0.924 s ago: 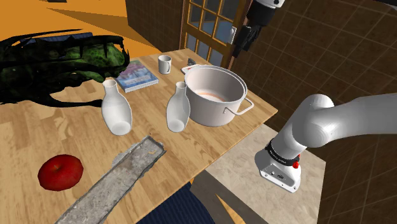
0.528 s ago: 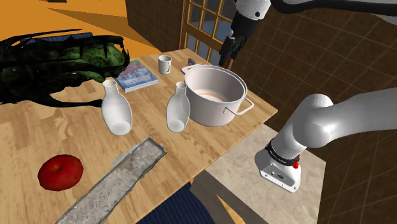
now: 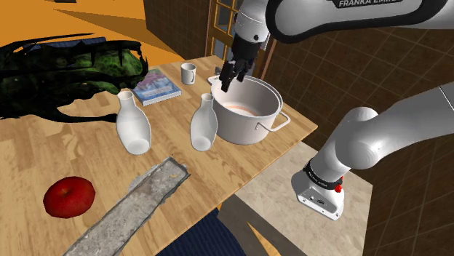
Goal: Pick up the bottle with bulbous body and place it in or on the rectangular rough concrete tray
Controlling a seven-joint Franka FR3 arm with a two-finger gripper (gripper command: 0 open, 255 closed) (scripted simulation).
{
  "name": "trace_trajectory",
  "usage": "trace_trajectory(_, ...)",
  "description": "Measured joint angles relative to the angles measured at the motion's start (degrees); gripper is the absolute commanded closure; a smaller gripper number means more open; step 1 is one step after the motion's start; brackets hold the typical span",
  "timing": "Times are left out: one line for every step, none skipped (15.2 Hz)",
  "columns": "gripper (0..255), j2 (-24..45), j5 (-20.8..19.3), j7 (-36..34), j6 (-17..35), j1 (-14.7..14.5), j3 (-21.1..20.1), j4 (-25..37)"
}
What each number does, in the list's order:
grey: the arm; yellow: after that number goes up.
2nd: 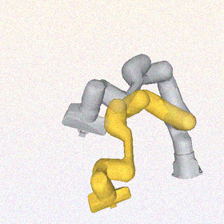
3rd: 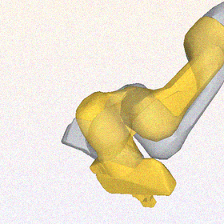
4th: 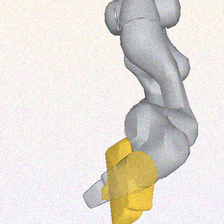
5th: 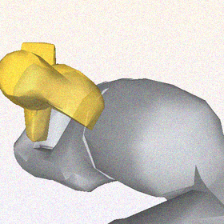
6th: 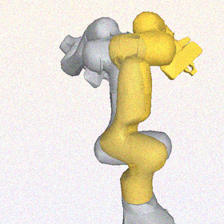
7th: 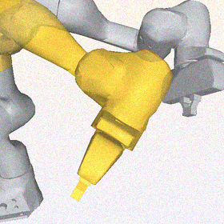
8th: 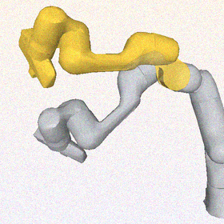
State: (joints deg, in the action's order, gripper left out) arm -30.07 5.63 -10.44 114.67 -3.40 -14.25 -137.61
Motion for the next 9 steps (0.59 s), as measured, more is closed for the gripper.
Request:
trace_trajectory(0, 2.0, -0.1, -1.1, 1.2, -0.1, -1.1, 0.8)
trace_trajectory(0, 3.6, -0.1, -2.2, 2.7, -0.3, -2.1, 0.9)
trace_trajectory(0, 5.2, -0.3, -2.8, 4.3, -0.2, -2.8, 0.9)
trace_trajectory(0, 7.0, -0.5, -4.1, 5.1, -0.4, -3.9, 1.7)
trace_trajectory(0, 8.8, -0.8, -5.2, 6.2, -0.4, -4.8, 2.5)
trace_trajectory(0, 10.0, -1.0, -5.7, 7.3, -0.4, -5.3, 2.5)
trace_trajectory(0, 10.8, -1.2, -5.9, 8.3, -0.3, -5.5, 2.4)
trace_trajectory(0, 11.3, -1.3, -6.2, 9.1, -0.3, -5.7, 2.0)
trace_trajectory(0, 11.6, -1.4, -6.2, 10.0, -0.3, -5.8, 1.5)
